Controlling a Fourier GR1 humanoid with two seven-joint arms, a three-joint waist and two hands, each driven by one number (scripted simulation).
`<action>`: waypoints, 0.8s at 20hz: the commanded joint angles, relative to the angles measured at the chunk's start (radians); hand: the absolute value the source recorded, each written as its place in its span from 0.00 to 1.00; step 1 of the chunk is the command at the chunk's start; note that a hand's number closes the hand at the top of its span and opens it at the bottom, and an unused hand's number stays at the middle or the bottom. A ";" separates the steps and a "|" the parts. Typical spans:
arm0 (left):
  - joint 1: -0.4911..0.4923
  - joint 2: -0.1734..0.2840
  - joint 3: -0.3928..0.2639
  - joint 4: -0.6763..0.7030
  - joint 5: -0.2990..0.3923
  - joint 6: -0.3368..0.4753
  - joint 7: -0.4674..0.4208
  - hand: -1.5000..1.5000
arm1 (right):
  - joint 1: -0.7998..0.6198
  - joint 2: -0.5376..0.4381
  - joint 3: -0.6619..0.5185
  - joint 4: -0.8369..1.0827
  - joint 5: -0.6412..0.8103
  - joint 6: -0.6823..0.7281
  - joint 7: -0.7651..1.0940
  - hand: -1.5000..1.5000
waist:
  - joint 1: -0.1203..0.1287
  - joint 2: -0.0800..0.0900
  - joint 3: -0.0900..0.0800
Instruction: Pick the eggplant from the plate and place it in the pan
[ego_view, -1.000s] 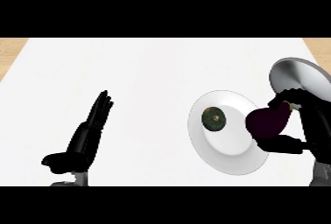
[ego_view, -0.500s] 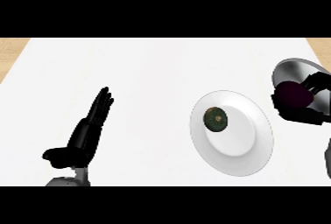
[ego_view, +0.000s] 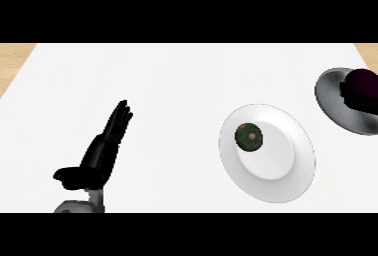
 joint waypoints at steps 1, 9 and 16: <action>0.003 -0.022 -0.027 -0.038 -0.016 0.020 0.039 0.50 | -0.104 -0.038 -0.107 0.249 -0.071 -0.116 -0.169 1.00 | 0.012 0.003 0.002; -0.026 -0.022 -0.024 -0.003 -0.026 0.005 -0.004 0.50 | -0.291 -0.183 -0.198 0.640 -0.125 -0.122 -0.377 1.00 | 0.027 0.013 0.003; -0.037 -0.027 -0.055 -0.025 -0.030 -0.008 0.032 0.50 | -0.288 -0.242 -0.034 0.822 0.052 0.106 -0.198 0.00 | 0.076 0.029 0.004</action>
